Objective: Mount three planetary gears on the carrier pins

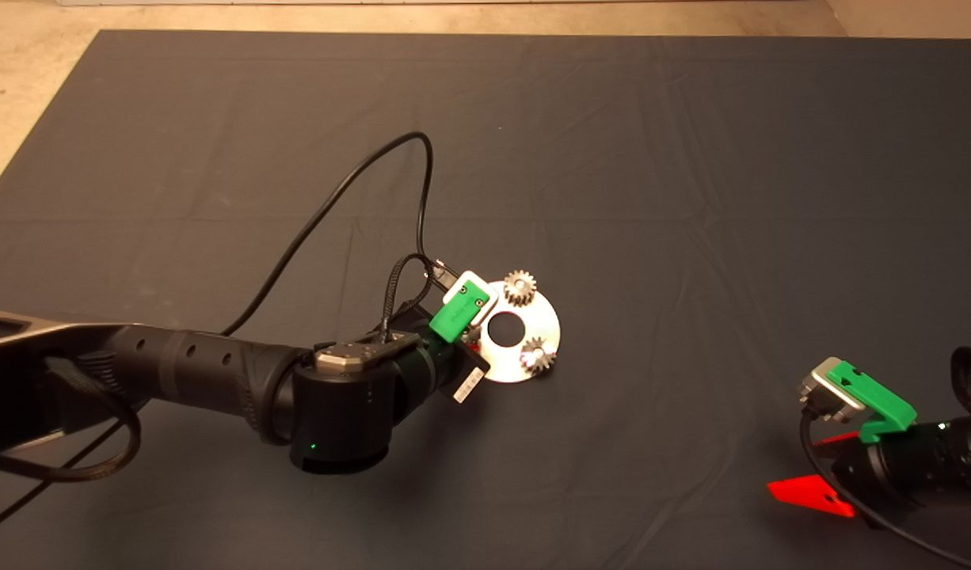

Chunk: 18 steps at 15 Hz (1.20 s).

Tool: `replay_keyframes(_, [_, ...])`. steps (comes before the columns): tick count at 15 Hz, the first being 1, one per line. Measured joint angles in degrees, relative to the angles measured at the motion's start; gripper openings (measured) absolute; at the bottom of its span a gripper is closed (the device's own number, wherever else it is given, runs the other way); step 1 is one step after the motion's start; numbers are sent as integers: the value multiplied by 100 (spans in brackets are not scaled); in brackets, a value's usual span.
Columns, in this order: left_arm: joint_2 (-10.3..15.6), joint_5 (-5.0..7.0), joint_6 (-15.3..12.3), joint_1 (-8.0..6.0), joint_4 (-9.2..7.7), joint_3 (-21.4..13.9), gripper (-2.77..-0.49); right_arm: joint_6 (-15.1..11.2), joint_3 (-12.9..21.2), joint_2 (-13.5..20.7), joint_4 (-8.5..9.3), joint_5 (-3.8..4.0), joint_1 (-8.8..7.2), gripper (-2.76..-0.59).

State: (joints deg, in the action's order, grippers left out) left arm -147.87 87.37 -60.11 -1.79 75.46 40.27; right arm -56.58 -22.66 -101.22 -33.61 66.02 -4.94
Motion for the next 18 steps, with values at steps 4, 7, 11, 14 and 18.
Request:
replay_keyframes(4, [-23, 11, 2, -1, 0, 5, -267, 0, 1, -2, -1, -1, -1, -130])
replay_keyframes(7, [-24, -2, 83, -36, -27, 11, -267, 0, 1, 0, 1, -1, 1, -130])
replay_keyframes(11, [-26, -18, 88, -173, -40, 16, -267, 36, 1, 65, 1, 1, 1, -130])
replay_keyframes(14, [-39, -35, 85, -171, -40, 16, -267, 68, 1, 151, -1, -4, -1, -130])
replay_keyframes(18, [-39, -30, 85, -171, -40, 17, -267, 93, 1, 157, 1, -4, -1, -130])
